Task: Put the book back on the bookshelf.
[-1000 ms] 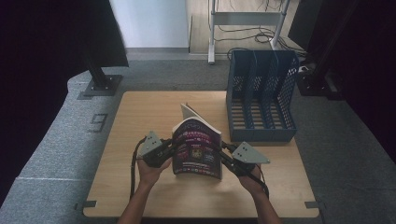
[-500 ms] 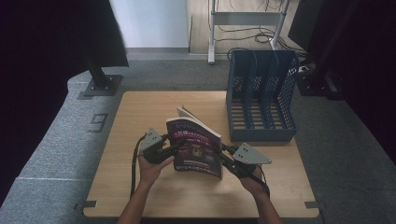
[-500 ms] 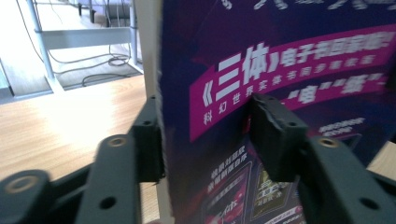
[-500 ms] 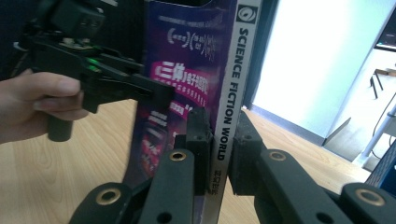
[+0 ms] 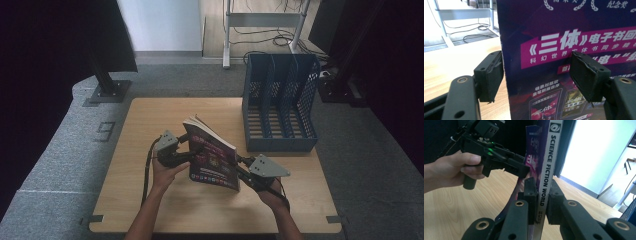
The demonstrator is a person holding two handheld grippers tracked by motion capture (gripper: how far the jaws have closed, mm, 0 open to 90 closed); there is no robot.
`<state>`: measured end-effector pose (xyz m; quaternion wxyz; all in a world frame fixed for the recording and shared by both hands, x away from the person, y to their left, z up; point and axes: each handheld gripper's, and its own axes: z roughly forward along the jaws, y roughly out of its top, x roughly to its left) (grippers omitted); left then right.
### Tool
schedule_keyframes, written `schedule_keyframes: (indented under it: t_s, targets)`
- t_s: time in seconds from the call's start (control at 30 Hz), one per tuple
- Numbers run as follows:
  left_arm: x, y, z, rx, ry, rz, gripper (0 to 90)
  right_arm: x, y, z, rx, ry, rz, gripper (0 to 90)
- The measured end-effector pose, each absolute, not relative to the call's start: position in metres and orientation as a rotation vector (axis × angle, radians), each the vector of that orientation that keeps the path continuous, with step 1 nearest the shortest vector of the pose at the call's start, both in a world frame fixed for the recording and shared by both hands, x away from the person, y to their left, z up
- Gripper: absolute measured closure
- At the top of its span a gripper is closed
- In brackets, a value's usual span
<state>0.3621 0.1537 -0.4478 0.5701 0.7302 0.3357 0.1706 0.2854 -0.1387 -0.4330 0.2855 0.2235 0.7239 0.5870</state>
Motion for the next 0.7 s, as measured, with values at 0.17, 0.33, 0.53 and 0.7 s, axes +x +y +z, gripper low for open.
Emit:
schedule_keyframes:
  t_s: [0.17,0.33,0.53,0.7]
  targets:
    - [0.3627,0.1523,-0.4455,1.712,0.778,0.378,27.7,0.2859,-0.1396,-0.4332,0.590,1.939,1.578,80.1]
    - [0.3614,0.1537,-0.4448,1.714,0.772,0.384,32.3,0.2860,-0.1419,-0.4331,0.585,1.939,1.590,79.6]
    - [0.3568,0.1562,-0.4439,1.697,0.751,0.376,37.5,0.2872,-0.1430,-0.4323,0.577,1.963,1.617,74.8]
    - [0.3548,0.1543,-0.4424,1.690,0.737,0.373,40.1,0.2909,-0.1420,-0.4321,0.594,1.963,1.621,72.9]
